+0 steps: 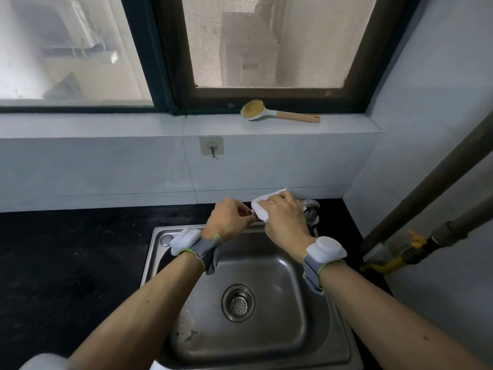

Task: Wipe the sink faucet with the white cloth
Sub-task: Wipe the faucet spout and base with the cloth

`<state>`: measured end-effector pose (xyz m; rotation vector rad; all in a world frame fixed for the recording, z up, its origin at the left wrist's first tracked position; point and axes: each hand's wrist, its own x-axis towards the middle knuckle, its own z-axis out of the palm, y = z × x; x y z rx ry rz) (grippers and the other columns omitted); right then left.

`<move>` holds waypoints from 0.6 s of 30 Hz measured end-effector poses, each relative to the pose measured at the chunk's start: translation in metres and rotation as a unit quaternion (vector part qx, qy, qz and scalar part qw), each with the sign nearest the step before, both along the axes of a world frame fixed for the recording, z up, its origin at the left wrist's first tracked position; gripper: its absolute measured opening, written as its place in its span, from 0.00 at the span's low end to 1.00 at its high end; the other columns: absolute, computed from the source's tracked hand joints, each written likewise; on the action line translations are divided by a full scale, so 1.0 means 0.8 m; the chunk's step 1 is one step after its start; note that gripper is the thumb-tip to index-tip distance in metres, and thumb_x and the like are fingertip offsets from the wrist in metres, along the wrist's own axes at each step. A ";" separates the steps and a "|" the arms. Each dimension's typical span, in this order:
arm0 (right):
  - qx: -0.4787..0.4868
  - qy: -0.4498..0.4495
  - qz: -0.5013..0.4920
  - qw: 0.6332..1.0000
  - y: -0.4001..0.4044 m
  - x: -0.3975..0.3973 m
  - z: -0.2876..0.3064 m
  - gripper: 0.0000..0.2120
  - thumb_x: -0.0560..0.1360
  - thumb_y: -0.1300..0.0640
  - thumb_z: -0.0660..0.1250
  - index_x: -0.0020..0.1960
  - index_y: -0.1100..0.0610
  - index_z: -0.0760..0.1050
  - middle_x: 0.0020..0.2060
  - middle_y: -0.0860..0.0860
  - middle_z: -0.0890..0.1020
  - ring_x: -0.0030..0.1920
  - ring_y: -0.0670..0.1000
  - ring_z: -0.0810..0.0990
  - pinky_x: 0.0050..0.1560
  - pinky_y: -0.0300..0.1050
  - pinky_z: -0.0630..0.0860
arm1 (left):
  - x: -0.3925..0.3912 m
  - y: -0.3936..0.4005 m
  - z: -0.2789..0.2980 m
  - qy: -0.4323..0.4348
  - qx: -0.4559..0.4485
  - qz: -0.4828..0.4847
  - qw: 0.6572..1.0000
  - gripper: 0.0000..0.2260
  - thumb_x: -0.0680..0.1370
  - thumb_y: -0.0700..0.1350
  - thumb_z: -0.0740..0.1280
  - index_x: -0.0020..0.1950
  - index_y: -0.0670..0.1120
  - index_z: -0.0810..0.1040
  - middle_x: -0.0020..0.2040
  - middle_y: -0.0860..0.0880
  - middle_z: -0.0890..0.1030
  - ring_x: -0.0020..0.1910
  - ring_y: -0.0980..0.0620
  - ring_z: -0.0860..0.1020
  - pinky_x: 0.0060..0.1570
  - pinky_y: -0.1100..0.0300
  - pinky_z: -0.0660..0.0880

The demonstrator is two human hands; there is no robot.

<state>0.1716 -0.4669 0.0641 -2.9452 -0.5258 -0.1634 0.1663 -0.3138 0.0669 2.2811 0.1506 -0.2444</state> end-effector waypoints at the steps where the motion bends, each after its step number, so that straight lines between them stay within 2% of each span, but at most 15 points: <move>1: -0.003 0.019 -0.002 1.000 0.004 0.001 0.004 0.18 0.67 0.61 0.63 0.56 0.52 0.79 0.55 0.51 0.80 0.58 0.58 0.70 0.54 0.50 0.67 | -0.001 -0.001 0.000 -0.002 0.003 -0.002 1.000 0.12 0.72 0.51 0.74 0.51 0.44 0.85 0.41 0.47 0.84 0.40 0.51 0.81 0.44 0.60 0.78; 4: 0.009 0.075 0.009 0.997 0.011 0.004 0.013 0.17 0.69 0.60 0.61 0.56 0.49 0.77 0.56 0.49 0.80 0.59 0.58 0.69 0.52 0.49 0.66 | -0.003 -0.001 0.000 -0.004 0.008 -0.001 1.000 0.10 0.73 0.47 0.73 0.51 0.44 0.84 0.43 0.44 0.86 0.44 0.47 0.84 0.49 0.53 0.81; 6: 0.010 0.096 0.021 0.995 0.012 0.005 0.016 0.13 0.70 0.56 0.58 0.51 0.49 0.76 0.54 0.49 0.80 0.59 0.58 0.69 0.49 0.50 0.63 | -0.002 0.001 -0.001 -0.001 0.012 0.007 1.000 0.08 0.71 0.46 0.72 0.49 0.46 0.84 0.44 0.42 0.86 0.45 0.44 0.85 0.50 0.50 0.82; 9: 0.025 0.103 0.031 0.994 0.011 0.004 0.017 0.15 0.69 0.53 0.52 0.48 0.50 0.75 0.53 0.50 0.81 0.59 0.58 0.70 0.49 0.50 0.63 | -0.001 0.002 0.001 0.009 0.016 0.003 1.000 0.05 0.71 0.46 0.72 0.45 0.47 0.83 0.42 0.43 0.86 0.44 0.45 0.85 0.49 0.51 0.82; 12: 0.070 0.067 0.046 0.994 0.008 -0.005 0.007 0.18 0.72 0.54 0.55 0.57 0.48 0.77 0.57 0.49 0.80 0.59 0.57 0.72 0.54 0.52 0.68 | 0.000 0.001 0.004 0.016 0.025 -0.007 1.000 0.04 0.71 0.44 0.71 0.44 0.46 0.83 0.40 0.44 0.86 0.43 0.46 0.85 0.48 0.53 0.82; 15: 0.102 -0.023 0.042 0.994 0.006 -0.024 -0.012 0.23 0.68 0.53 0.57 0.61 0.50 0.77 0.56 0.48 0.81 0.56 0.56 0.74 0.60 0.54 0.72 | 0.000 0.000 0.004 0.016 0.042 -0.022 0.999 0.06 0.71 0.41 0.66 0.42 0.45 0.82 0.39 0.43 0.86 0.43 0.44 0.85 0.47 0.53 0.82; 18: 0.096 -0.056 0.026 0.993 0.003 -0.038 -0.023 0.27 0.65 0.57 0.60 0.64 0.53 0.75 0.59 0.50 0.79 0.59 0.55 0.71 0.57 0.50 0.72 | -0.001 -0.002 0.005 0.008 0.042 -0.030 0.999 0.05 0.70 0.41 0.65 0.40 0.47 0.81 0.40 0.43 0.86 0.43 0.43 0.84 0.47 0.51 0.82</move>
